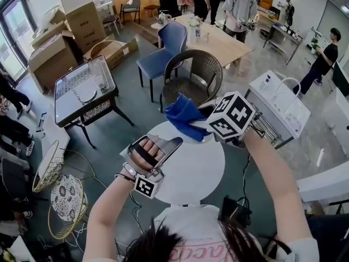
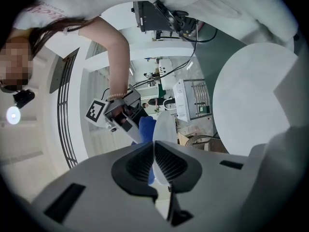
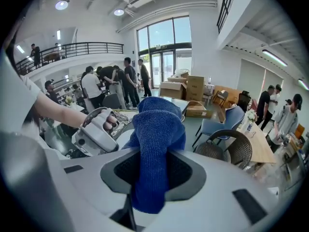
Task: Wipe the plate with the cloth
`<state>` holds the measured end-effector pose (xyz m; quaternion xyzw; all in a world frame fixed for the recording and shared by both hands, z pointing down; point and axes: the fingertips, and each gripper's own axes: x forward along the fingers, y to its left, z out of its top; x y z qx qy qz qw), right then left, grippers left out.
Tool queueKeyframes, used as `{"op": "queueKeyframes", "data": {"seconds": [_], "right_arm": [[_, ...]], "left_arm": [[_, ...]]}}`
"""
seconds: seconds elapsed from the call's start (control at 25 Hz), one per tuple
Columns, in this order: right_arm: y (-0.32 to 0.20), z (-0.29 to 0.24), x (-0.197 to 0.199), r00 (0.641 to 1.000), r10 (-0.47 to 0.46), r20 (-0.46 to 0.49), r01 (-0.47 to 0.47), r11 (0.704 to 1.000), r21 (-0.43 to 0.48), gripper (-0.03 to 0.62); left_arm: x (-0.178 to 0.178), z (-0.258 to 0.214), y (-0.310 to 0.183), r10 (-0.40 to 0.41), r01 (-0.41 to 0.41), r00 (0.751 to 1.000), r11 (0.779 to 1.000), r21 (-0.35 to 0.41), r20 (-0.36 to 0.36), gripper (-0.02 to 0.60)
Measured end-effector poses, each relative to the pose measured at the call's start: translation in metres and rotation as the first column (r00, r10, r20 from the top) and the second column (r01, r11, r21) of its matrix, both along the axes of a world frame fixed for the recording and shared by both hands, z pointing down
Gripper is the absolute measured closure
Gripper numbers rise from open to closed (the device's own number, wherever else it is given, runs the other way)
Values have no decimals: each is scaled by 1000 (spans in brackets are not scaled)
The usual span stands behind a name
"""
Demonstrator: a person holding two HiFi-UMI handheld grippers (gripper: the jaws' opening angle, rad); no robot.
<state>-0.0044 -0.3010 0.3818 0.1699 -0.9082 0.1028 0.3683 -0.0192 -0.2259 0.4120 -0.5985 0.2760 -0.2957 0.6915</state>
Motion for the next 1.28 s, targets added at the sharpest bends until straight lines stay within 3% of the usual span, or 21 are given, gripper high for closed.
{"op": "queueKeyframes", "data": {"seconds": [0.44, 0.6, 0.8, 0.88, 1.08, 1.2, 1.28], "right_arm": [[-7, 36, 81, 982, 190, -12, -190, 980, -51, 461], [3, 55, 119, 961, 276, -35, -277, 961, -17, 461], [19, 31, 137, 925, 352, 141, -367, 925, 99, 461], [26, 16, 139, 904, 368, 219, -399, 908, 124, 461], [45, -10, 140, 853, 375, 363, -460, 869, 183, 461], [50, -22, 141, 809, 371, 455, -508, 831, 226, 461], [49, -23, 142, 773, 383, 505, -552, 799, 238, 461]], "left_arm": [[3, -9, -5, -13, 13, 1000, 1000, -12, -27, 560], [4, -12, -7, -27, 26, 998, 999, -33, -49, 560], [-4, -21, -16, -94, 63, 974, 986, -151, -205, 560], [-7, -28, -22, -138, 70, 944, 971, -228, -300, 560], [-7, -46, -30, -242, 22, 836, 911, -411, -492, 560], [-6, -48, -34, -312, -55, 754, 847, -529, -578, 561], [-9, -42, -38, -387, -131, 670, 779, -614, -634, 561]]}}
